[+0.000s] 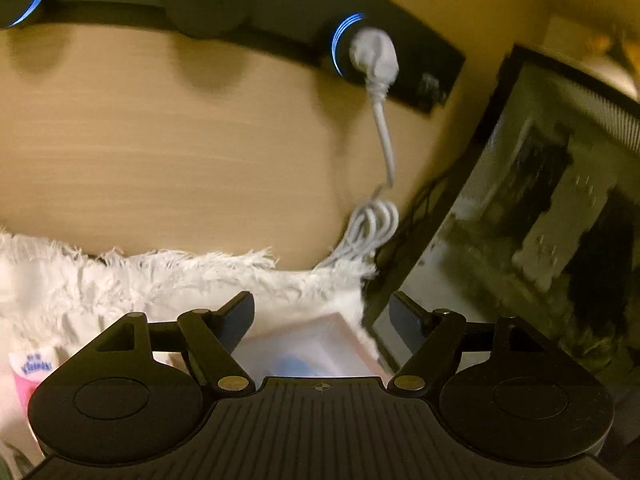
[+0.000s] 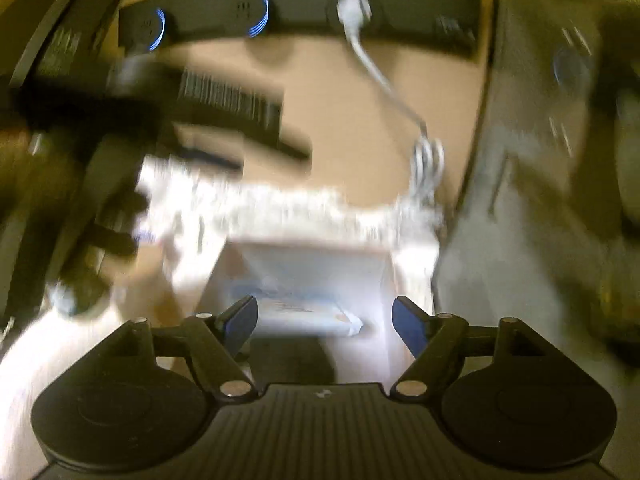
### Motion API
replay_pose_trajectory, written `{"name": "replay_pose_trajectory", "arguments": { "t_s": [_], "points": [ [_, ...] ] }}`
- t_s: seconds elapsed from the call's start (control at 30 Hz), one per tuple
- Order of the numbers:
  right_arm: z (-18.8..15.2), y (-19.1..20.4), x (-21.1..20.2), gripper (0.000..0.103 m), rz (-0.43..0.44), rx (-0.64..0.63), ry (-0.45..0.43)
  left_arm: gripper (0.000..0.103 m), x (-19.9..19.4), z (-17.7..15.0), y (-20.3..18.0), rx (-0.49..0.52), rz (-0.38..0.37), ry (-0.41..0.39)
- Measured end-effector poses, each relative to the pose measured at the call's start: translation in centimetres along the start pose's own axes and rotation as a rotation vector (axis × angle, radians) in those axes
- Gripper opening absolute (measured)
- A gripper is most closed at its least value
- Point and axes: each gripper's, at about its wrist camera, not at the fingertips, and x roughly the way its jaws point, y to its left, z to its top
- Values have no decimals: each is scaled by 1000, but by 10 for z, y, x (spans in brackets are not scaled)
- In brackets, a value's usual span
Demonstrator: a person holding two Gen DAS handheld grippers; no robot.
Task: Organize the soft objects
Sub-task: 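Drop the plush cat into the pink box with the right tool while the left tool drops the wipes in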
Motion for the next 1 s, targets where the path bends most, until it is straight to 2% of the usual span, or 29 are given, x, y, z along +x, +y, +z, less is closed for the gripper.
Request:
{"name": "replay_pose_trajectory", "arguments": {
  "t_s": [0.13,0.23,0.37,0.53,0.67,0.77,0.87,0.93,1.0],
  "points": [
    [-44,2,-8,75,-1,26,59,79,-34,-12,-1,38,32,-33],
    [-72,3,-18,75,21,78,87,79,-69,-34,5,53,32,-62],
    [-109,20,-34,75,26,41,121,79,-108,-71,25,19,52,-32],
    [-140,39,-47,75,17,2,160,79,-145,-124,49,-11,121,3],
    [-154,43,-66,75,7,6,148,79,-162,-167,68,-52,174,72],
    [-151,39,-57,75,10,54,163,79,-161,-193,78,-88,196,138],
    [-143,43,-43,74,13,74,143,79,-164,-209,78,-87,210,157],
    [-137,48,-35,63,37,74,129,79,-167,-215,77,-75,226,158],
    [-132,56,-24,42,71,79,152,79,-174,-221,79,-64,238,156]
  ]
}}
